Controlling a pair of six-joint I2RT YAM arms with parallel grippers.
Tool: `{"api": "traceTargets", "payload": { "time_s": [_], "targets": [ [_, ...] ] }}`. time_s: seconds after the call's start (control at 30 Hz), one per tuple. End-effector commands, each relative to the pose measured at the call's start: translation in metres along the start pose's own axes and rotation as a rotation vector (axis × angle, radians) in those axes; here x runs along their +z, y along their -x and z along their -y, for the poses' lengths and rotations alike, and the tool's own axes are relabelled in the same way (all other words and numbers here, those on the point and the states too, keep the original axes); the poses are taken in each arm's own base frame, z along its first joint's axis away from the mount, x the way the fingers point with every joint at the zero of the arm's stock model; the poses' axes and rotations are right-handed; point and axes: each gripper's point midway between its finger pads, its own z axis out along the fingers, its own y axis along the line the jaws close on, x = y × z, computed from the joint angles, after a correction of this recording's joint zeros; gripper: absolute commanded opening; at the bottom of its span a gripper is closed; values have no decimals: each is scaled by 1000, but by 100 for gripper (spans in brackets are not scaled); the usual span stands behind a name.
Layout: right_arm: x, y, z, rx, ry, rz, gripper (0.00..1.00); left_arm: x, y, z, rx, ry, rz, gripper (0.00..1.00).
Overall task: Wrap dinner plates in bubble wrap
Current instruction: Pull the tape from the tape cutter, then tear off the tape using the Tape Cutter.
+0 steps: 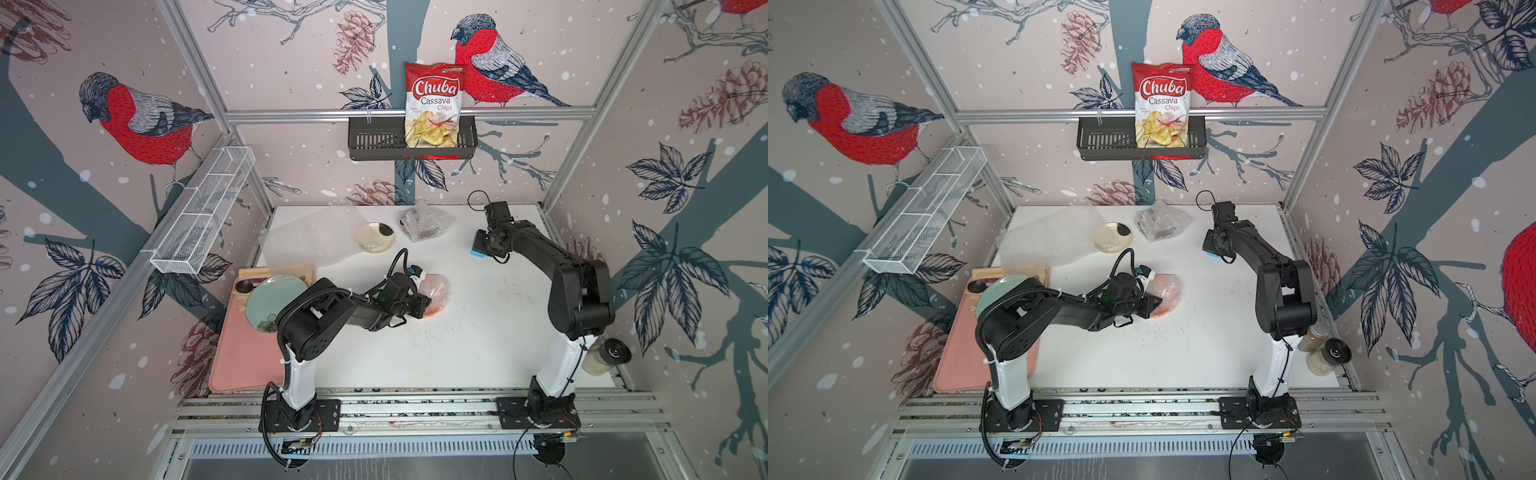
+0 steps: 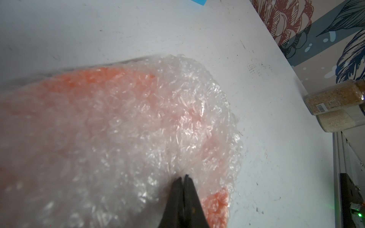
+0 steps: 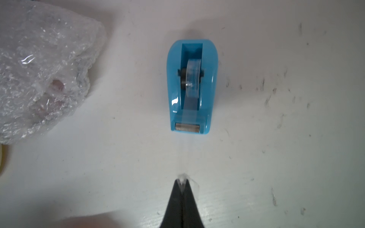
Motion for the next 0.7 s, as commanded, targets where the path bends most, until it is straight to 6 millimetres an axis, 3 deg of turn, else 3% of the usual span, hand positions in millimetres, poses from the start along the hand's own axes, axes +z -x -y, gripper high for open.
{"api": "traceTargets", "payload": {
  "time_s": [0.0,0.13,0.3,0.53,0.67],
  "targets": [
    [-16,-24,-8,29,39,-19,0,-5,-63,-41,-74,171,-217,0],
    [-34,-57,-20,44,103,-44,0,-6,-64,-42,-78,171,-218,0],
    [-42,-98,-30,49,129,-88,0,-7,-66,-41,-81,167,-220,0],
    [-16,-164,-21,96,127,-187,0,-9,-68,-41,-89,166,-222,0],
    [0,-184,-15,88,119,-229,0,-8,-68,-41,-90,166,-223,0]
  ]
}}
